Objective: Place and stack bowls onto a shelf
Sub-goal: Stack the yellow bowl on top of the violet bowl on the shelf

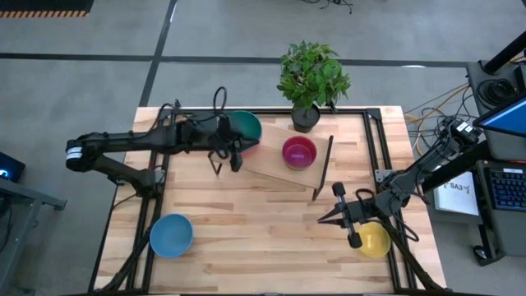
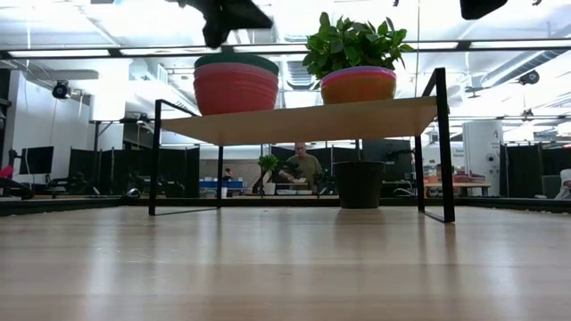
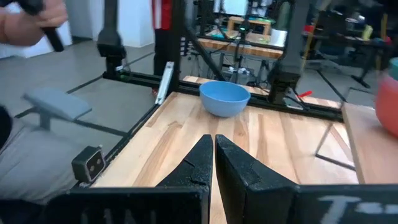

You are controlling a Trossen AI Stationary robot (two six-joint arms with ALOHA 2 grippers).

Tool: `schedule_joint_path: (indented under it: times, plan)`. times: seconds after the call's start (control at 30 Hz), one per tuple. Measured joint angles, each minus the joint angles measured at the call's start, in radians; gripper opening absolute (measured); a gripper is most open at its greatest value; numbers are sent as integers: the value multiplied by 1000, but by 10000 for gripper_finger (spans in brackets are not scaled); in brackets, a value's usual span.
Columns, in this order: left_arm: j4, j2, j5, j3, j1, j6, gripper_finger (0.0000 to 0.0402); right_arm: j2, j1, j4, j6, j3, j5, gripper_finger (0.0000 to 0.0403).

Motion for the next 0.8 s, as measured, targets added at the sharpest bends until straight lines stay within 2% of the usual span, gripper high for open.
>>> schedule_joint_path:
  times: [0.17,0.27,0.4,0.53,0.67,0.8]
  plan:
    - [-22,-60,0,-14,-84,40,0,5,0,-1,76,17,88,9]
    - [-39,-104,-4,-46,-139,61,0,32,0,-1,114,50,91,9]
    - [-56,-188,-88,-87,-205,96,0,98,2,-90,188,134,87,9]
    - [-46,-294,-132,-153,-253,133,0,153,3,-415,401,284,55,9]
    - [-16,-401,-131,-234,-275,134,0,195,3,-814,777,464,42,9]
    - [51,-482,-131,-324,-277,126,0,249,3,-1166,1145,609,-70,9]
